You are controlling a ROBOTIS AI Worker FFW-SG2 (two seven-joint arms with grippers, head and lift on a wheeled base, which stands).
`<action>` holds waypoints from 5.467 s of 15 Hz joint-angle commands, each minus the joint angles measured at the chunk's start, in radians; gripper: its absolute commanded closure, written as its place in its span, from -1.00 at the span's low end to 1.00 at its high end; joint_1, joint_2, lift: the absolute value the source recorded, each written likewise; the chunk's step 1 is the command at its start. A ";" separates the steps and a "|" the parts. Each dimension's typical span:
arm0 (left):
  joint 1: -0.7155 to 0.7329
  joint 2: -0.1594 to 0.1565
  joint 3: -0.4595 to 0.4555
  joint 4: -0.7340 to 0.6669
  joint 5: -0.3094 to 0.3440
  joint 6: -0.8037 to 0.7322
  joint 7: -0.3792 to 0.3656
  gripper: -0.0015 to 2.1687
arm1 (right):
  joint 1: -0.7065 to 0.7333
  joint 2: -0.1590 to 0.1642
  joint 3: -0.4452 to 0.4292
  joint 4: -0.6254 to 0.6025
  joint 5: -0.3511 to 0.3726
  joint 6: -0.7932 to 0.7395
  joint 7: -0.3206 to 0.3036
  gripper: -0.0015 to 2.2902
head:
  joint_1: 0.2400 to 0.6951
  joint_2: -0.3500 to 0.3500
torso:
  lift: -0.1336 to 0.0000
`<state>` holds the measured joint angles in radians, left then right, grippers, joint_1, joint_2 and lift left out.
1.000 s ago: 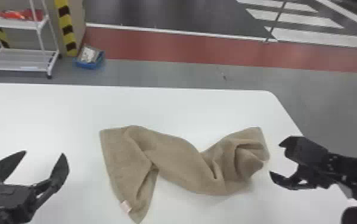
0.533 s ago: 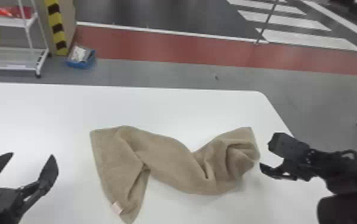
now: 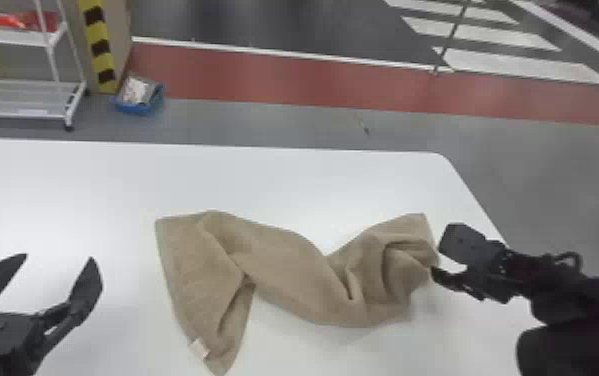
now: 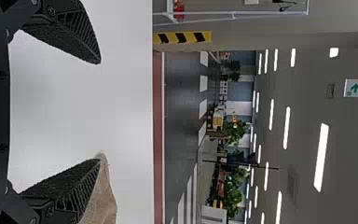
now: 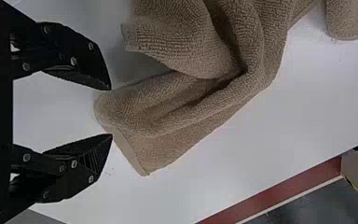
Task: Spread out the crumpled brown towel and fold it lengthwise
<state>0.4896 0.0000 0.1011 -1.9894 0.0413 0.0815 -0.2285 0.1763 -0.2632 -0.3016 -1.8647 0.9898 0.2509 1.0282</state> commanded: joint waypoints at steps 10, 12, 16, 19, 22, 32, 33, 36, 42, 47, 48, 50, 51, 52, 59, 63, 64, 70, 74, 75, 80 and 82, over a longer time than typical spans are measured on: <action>-0.002 -0.003 -0.001 0.004 0.002 0.001 0.000 -0.87 | 0.011 0.005 0.003 -0.016 -0.014 0.074 0.001 -0.55 | 1.00 -0.68 | -0.86; 0.000 -0.003 -0.001 0.006 0.005 -0.002 0.000 -0.87 | 0.009 0.007 0.021 -0.016 -0.010 0.110 -0.020 -0.55 | 1.00 -0.69 | -0.86; 0.003 -0.003 -0.001 0.004 0.006 -0.005 0.000 -0.87 | -0.015 0.010 0.079 -0.001 0.021 0.175 -0.086 -0.53 | 1.00 -0.68 | -0.86; 0.007 -0.003 0.000 0.004 0.008 -0.015 0.000 -0.87 | -0.029 0.012 0.102 0.009 0.027 0.221 -0.099 -0.33 | 1.00 -0.67 | -0.86; 0.009 0.002 0.003 0.006 0.017 -0.018 0.000 -0.87 | -0.029 0.013 0.091 0.002 0.009 0.224 -0.099 0.33 | 1.00 -0.65 | -0.86; 0.006 0.003 -0.001 0.015 0.020 -0.021 0.000 -0.87 | -0.293 -0.116 -0.226 -0.119 -0.615 1.132 0.339 0.33 | 1.00 -0.59 | -0.86; 0.007 0.003 -0.001 0.015 0.022 -0.021 0.000 -0.87 | -0.365 -0.180 -0.209 -0.024 -0.669 1.321 0.339 0.33 | 1.00 -0.63 | -0.86; 0.015 0.003 0.002 0.012 0.022 -0.027 0.000 -0.87 | -0.439 -0.188 -0.157 0.108 -0.655 1.321 0.339 0.33 | 1.00 -0.75 | -0.86; 0.014 0.003 -0.003 0.011 0.020 -0.027 0.000 -0.87 | -0.311 -0.076 0.052 0.012 -0.316 1.264 0.144 -0.99 | 1.00 -0.70 | -0.86; 0.006 0.003 -0.003 0.015 0.020 -0.024 0.000 -0.87 | -0.120 -0.070 -0.020 -0.159 -0.178 0.770 0.182 -0.89 | 1.00 -0.77 | -0.86; 0.003 0.003 -0.004 0.017 0.019 -0.024 0.000 -0.87 | -0.113 -0.071 -0.014 -0.145 -0.149 0.767 0.187 -0.83 | 1.00 -0.79 | -0.86; -0.002 0.003 -0.008 0.017 0.015 -0.021 0.000 -0.87 | -0.113 -0.071 -0.002 -0.083 -0.145 0.733 0.187 -0.81 | 1.00 -0.83 | -0.86; 0.000 0.003 -0.009 0.015 0.015 -0.021 0.000 -0.87 | -0.116 -0.068 0.004 -0.056 -0.145 0.712 0.173 -0.80 | 1.00 -0.86 | -0.86; 0.001 0.003 -0.009 0.014 0.015 -0.018 0.000 -0.87 | -0.121 -0.060 0.006 -0.033 -0.148 0.684 0.154 -0.80 | 1.00 -0.87 | -0.86; 0.004 0.005 -0.008 0.015 0.017 -0.018 0.000 -0.87 | -0.159 -0.044 0.062 0.070 -0.109 0.626 0.133 -0.64 | 1.00 -0.84 | -0.86; 0.007 0.005 -0.004 0.015 0.017 -0.021 0.000 -0.87 | -0.162 -0.034 0.085 0.101 -0.115 0.620 0.107 -0.38 | 1.00 -0.80 | -0.86; 0.009 0.005 -0.003 0.015 0.017 -0.021 0.000 -0.87 | -0.162 -0.034 0.085 0.102 -0.118 0.623 0.107 -0.23 | 1.00 -0.79 | -0.86; 0.009 0.005 -0.003 0.015 0.019 -0.021 0.000 -0.87 | -0.158 -0.013 -0.051 -0.034 -0.349 0.712 0.190 0.50 | 1.00 -0.75 | -0.86; 0.007 0.005 -0.003 0.018 0.017 -0.021 0.000 -0.87 | -0.161 -0.014 -0.203 -0.261 -0.560 0.960 0.312 0.50 | 1.00 -0.63 | -0.86; 0.007 0.005 -0.003 0.020 0.017 -0.021 0.000 -0.87 | -0.172 -0.018 -0.240 -0.284 -0.602 1.019 0.334 0.50 | 1.00 -0.62 | -0.86; 0.006 0.005 -0.004 0.024 0.019 -0.021 0.000 -0.87 | -0.136 -0.042 -0.203 -0.301 -0.527 1.043 0.339 0.48 | 1.00 -0.67 | -0.86; 0.004 0.005 -0.006 0.026 0.019 -0.021 0.000 -0.87 | -0.104 -0.039 -0.093 -0.272 -0.365 0.939 0.339 0.48 | 1.00 -0.68 | -0.86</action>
<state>0.4944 0.0046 0.0965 -1.9643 0.0598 0.0607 -0.2285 0.0519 -0.3025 -0.4662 -2.1575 0.5210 1.2557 1.3637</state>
